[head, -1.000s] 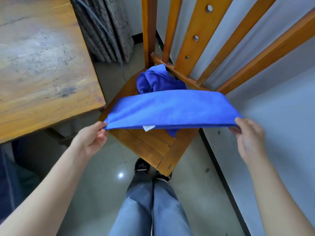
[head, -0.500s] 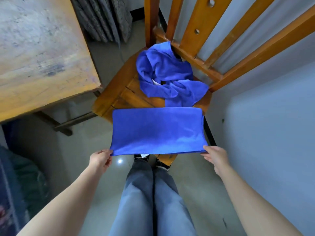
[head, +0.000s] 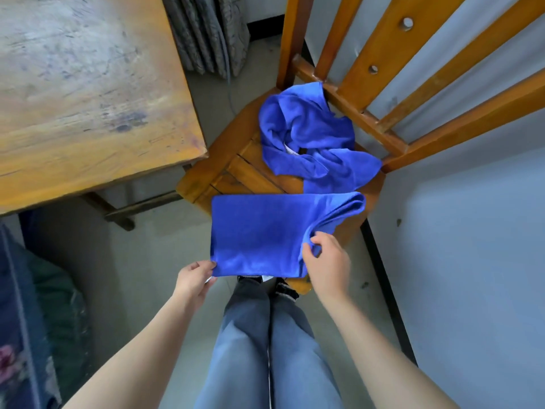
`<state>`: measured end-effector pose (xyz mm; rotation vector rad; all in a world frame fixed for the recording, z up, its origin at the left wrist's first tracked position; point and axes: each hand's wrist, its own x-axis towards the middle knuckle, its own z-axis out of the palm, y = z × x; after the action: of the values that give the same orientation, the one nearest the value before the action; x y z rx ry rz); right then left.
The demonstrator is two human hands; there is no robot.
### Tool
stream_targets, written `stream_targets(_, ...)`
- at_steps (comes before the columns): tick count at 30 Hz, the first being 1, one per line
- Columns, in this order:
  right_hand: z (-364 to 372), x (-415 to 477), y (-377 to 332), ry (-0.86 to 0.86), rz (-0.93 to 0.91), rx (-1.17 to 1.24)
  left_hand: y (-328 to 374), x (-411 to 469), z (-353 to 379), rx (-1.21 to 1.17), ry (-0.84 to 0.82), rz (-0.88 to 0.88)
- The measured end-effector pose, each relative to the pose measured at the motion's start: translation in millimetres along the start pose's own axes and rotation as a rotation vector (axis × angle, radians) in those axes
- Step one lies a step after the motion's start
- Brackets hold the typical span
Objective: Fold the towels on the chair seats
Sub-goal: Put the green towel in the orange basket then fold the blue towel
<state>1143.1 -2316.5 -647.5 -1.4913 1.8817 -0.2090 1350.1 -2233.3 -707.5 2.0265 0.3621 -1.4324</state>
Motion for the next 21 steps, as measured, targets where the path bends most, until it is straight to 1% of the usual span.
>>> stream_targets(5,43,4,-43,-0.246,-0.234,-0.054,-1,1,-3,0.008,-0.026,0.052)
stream_targets(9,69,-3,-62,-0.465,-0.366,-0.152,-2,7,-8,-0.037,-0.046,0.018)
stream_targets(12,81,-9,-64,-0.534,-0.372,-0.177,-2,7,-12,-0.097,-0.11,-0.025)
stream_targets(15,87,-10,-67,-0.573,-0.34,-0.18,-2,8,-18,-0.098,-0.171,-0.051)
stream_targets(17,89,-11,-69,-0.614,-0.352,-0.176,-1,10,-20,-0.09,-0.203,-0.065)
stream_targets(21,94,-15,-68,-0.761,-0.409,-0.175,4,10,-22,-0.061,-0.3,-0.069)
